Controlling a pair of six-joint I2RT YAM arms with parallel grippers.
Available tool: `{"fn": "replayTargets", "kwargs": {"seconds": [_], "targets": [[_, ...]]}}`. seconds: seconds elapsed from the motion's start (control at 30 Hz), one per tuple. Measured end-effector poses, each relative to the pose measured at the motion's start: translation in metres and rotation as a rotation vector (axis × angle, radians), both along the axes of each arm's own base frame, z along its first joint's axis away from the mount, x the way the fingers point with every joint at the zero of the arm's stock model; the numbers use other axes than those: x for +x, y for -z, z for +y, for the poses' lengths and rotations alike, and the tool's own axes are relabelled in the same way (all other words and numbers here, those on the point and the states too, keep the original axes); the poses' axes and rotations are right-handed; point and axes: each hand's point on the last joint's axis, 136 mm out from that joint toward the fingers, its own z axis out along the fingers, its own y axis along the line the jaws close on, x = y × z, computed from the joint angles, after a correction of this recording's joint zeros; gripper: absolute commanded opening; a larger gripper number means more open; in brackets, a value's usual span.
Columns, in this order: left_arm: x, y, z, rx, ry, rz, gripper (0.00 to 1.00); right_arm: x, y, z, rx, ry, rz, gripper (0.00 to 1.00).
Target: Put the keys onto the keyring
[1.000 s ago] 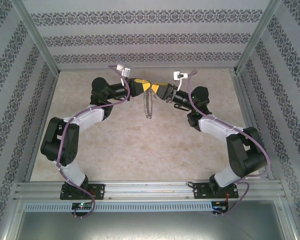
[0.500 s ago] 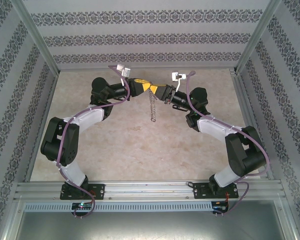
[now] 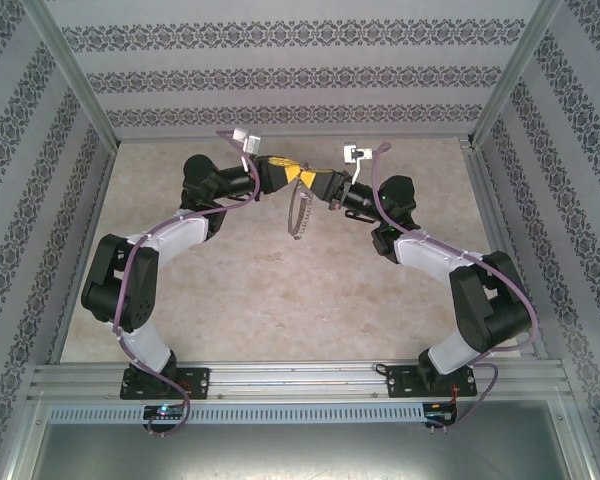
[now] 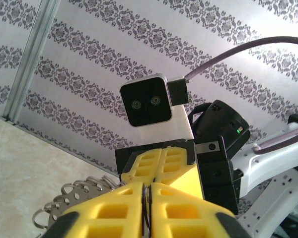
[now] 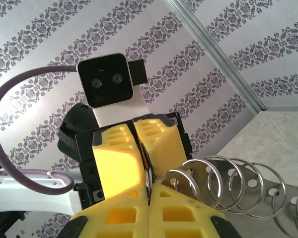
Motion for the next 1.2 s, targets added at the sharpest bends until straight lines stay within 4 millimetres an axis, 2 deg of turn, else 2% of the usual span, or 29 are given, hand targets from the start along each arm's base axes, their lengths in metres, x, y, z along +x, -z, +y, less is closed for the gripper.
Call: {"fn": "replayTargets", "kwargs": {"seconds": [0.13, 0.4, 0.57, 0.63, 0.67, 0.7, 0.73, 1.03, 1.2], "targets": [[0.001, 0.0, 0.0, 0.001, -0.009, -0.004, 0.35, 0.006, 0.009, -0.008, -0.031, 0.011, 0.011, 0.0], [0.015, 0.007, 0.003, 0.078, -0.056, 0.024, 0.45, 0.029, 0.033, -0.037, -0.129, 0.075, 0.032, 0.0], [0.022, 0.011, 0.005, 0.176, -0.111, 0.024, 0.54, 0.037, 0.028, -0.041, -0.205, 0.065, -0.008, 0.0], [0.024, 0.012, 0.007, 0.222, -0.131, 0.018, 0.63, 0.038, 0.024, -0.039, -0.231, 0.05, -0.034, 0.0], [0.025, 0.013, 0.008, 0.249, -0.145, 0.015, 0.73, 0.038, 0.021, -0.038, -0.244, 0.04, -0.048, 0.0], [0.027, 0.013, 0.009, 0.275, -0.158, 0.012, 0.97, 0.037, 0.019, -0.037, -0.256, 0.028, -0.06, 0.0], [0.028, 0.013, 0.01, 0.295, -0.166, 0.004, 1.0, 0.036, 0.017, -0.036, -0.265, 0.019, -0.069, 0.0], [0.041, 0.018, 0.022, 0.433, -0.271, -0.012, 1.0, 0.026, -0.015, -0.028, -0.315, -0.086, -0.167, 0.0], [0.05, 0.027, 0.044, 0.419, -0.368, 0.013, 1.0, 0.024, -0.018, -0.025, -0.338, -0.133, -0.187, 0.0]]}}
